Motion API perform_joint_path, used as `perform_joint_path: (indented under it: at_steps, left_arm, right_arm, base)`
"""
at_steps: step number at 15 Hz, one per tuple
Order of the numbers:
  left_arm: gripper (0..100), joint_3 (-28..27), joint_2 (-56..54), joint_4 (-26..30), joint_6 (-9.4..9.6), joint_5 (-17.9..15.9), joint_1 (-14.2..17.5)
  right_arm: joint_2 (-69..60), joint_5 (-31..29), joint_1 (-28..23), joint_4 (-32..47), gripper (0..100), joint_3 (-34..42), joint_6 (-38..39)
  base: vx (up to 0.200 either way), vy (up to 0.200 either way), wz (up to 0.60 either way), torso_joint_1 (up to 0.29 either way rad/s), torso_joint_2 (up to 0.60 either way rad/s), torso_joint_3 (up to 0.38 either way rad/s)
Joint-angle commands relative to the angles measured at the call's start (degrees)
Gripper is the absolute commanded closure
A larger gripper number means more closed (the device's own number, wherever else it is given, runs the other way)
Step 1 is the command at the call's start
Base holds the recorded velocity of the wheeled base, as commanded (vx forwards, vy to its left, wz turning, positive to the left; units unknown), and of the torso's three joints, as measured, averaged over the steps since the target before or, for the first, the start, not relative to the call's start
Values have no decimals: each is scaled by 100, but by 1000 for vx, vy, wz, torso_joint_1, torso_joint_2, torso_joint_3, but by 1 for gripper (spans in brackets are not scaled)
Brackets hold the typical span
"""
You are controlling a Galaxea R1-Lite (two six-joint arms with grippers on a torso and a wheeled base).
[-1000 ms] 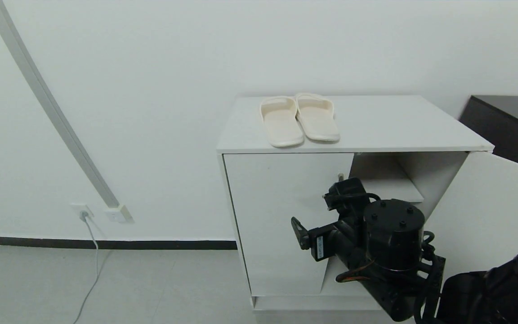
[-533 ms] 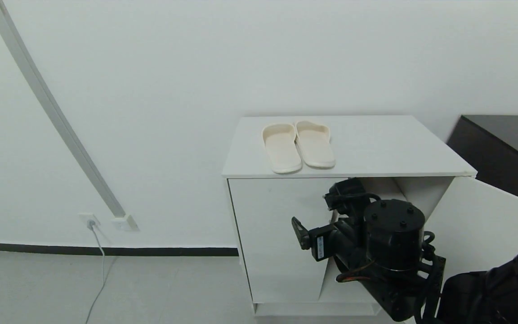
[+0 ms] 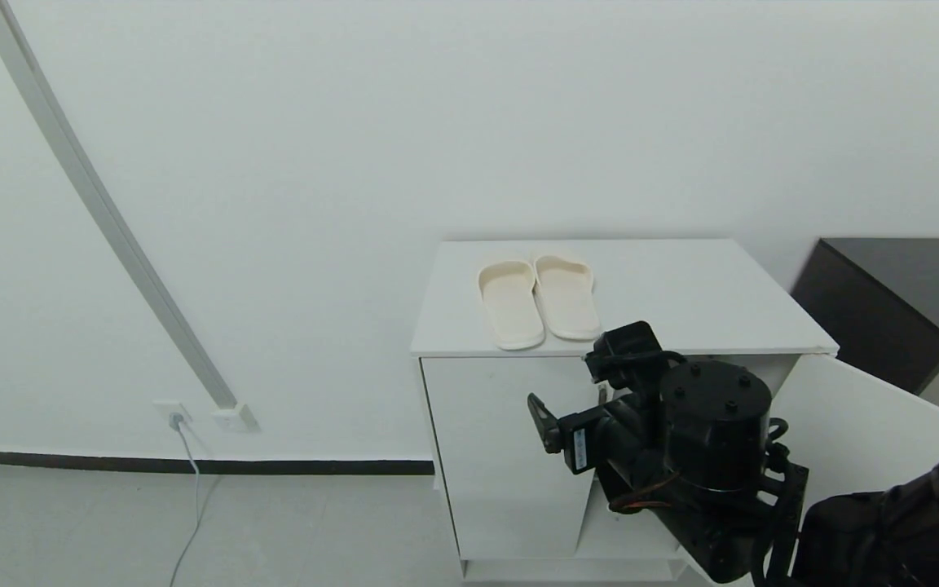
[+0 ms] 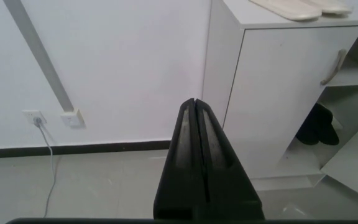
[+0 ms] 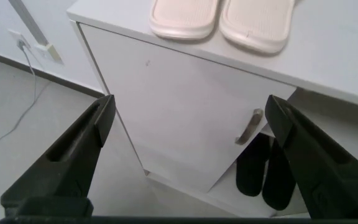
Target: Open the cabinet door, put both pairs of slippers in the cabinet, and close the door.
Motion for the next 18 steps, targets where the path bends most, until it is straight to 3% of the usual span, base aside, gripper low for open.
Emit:
perform_joint_path:
  at_steps: [1,3,5,7,9,14,18]
  left_arm:
    - [100,2,7,-9,1,1,-2]
    - [100,2,7,-1,1,1,-2]
    - [100,2,7,-1,10,-8,-2]
    - [100,2,7,-1,19,-8,-2]
    - [100,2,7,-1,19,-8,-2]
    - [100,2,7,-1,19,-8,-2]
    - [100,2,7,-1,28,-8,-2]
  right_arm:
    - [18,10,-18,-5,0,-23,-78]
    - [62,133,-97,162,0,-339,-51]
    - [115,133,-229,830,0,-858,80]
    - [124,133,-229,2439,0,-1869,766]
    - [194,133,-229,3177,0,-2431,1232]
    - [607,62,-237,2597,0,-2431,1232]
    - [563,62,-255,2570,0,-2396,1135]
  base:
    - [0,0,0,0,0,0]
    - [0,0,0,0,0,0]
    - [0,0,0,0,0,0]
    - [0,0,0,0,0,0]
    - [0,0,0,0,0,0]
    - [0,0,0,0,0,0]
    - [200,0,0,2,-4,4]
